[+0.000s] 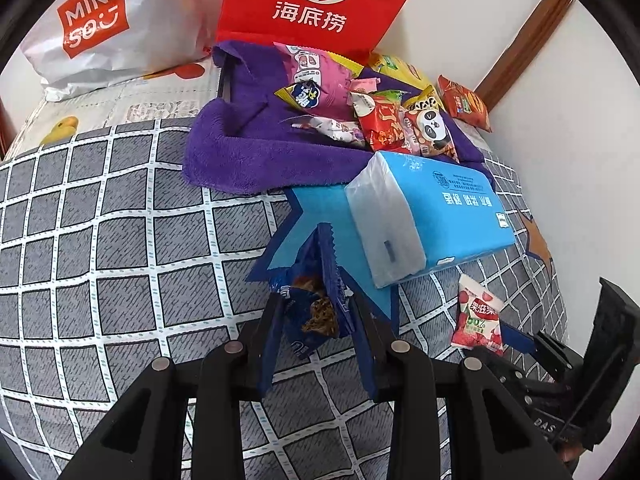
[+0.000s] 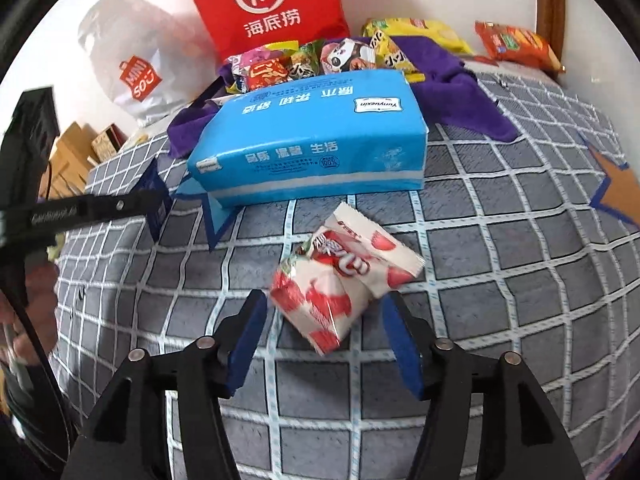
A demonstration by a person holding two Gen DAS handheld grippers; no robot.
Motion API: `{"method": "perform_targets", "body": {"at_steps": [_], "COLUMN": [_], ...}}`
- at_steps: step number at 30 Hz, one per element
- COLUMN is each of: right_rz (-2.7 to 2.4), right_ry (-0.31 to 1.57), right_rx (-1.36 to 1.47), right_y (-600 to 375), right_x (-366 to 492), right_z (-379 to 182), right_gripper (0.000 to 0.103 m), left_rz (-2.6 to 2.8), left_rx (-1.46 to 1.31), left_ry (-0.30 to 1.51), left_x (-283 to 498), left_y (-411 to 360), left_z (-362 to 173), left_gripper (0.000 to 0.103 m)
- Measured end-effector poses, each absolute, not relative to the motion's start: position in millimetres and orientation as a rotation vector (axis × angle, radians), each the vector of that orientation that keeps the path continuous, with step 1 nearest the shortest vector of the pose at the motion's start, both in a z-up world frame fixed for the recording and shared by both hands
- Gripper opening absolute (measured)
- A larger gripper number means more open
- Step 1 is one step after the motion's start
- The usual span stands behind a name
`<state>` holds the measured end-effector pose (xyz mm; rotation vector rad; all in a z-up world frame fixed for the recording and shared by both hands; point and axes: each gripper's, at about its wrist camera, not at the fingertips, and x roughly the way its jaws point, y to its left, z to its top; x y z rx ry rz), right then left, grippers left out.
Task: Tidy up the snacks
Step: 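Lift both held bags and carry them toward the purple towel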
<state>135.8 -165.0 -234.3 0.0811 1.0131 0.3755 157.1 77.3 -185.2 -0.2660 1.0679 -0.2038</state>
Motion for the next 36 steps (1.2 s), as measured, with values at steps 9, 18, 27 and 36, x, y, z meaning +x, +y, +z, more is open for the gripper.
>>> {"method": "perform_targets", "body": {"at_steps": [9, 18, 27, 36], "right_rz": [0.363, 0.238, 0.276, 0.277], "right_ry": [1.034, 0.952, 0.951, 0.896], "right_rx": [0.138, -0.075, 0.018, 0.021], "right_y": [-155, -130, -164, -185], "right_x": [161, 161, 152, 137], "right_z": [-236, -242, -233, -207], "right_gripper": [0.067, 0.060, 0.050, 0.050], "left_rz": [-0.203, -0.197, -0.216, -0.217], "left_rx": [-0.273, -0.271, -0.287, -0.254], "left_ry": [1.070, 1.058, 1.034, 1.035], "left_x": [157, 156, 150, 150], "left_y": [78, 80, 85, 72], "left_z": [-185, -182, -169, -165], "left_gripper": [0.031, 0.031, 0.023, 0.007]}}
